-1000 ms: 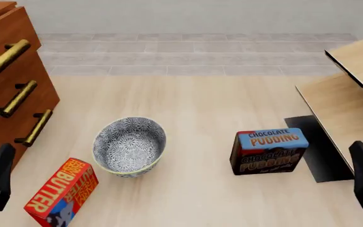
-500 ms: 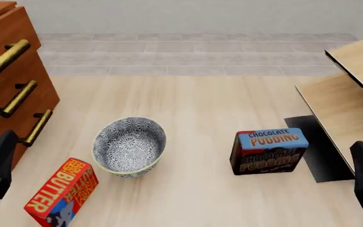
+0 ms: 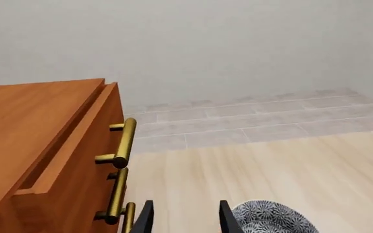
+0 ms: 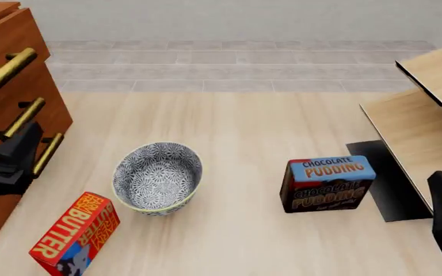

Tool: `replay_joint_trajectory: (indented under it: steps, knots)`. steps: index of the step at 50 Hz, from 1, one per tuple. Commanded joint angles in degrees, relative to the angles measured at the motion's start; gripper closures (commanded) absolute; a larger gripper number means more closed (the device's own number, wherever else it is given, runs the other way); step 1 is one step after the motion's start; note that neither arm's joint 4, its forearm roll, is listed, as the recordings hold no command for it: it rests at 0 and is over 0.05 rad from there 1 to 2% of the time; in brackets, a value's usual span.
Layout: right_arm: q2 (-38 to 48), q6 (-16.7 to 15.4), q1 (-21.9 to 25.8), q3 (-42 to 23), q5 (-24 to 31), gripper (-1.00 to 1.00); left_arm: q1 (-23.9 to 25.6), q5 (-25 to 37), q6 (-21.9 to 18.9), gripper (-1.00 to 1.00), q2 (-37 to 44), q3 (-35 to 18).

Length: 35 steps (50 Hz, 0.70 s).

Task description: Close the top drawer of the cabinet and put the bowl on top of it.

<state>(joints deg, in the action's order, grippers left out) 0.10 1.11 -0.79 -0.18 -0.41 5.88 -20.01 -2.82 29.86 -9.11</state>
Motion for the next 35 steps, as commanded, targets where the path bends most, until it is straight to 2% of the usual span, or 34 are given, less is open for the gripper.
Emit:
replay_joint_trajectory:
  steps: [1, 13, 35]
  knots:
    - [0.0, 0.1, -0.2, 0.0, -0.1, -1.0, 0.3, -5.5, 0.5, -1.0, 9.8, -4.2]
    - [0.0, 0.1, -0.3, -0.1, 0.0, -1.0, -0.6, -10.7, 0.6, -1.0, 18.6, -6.3]
    - [0.0, 0.1, -0.4, 0.0, 0.1, -1.0, -2.4, -16.3, 0.0, -1.0, 28.9, -10.2]
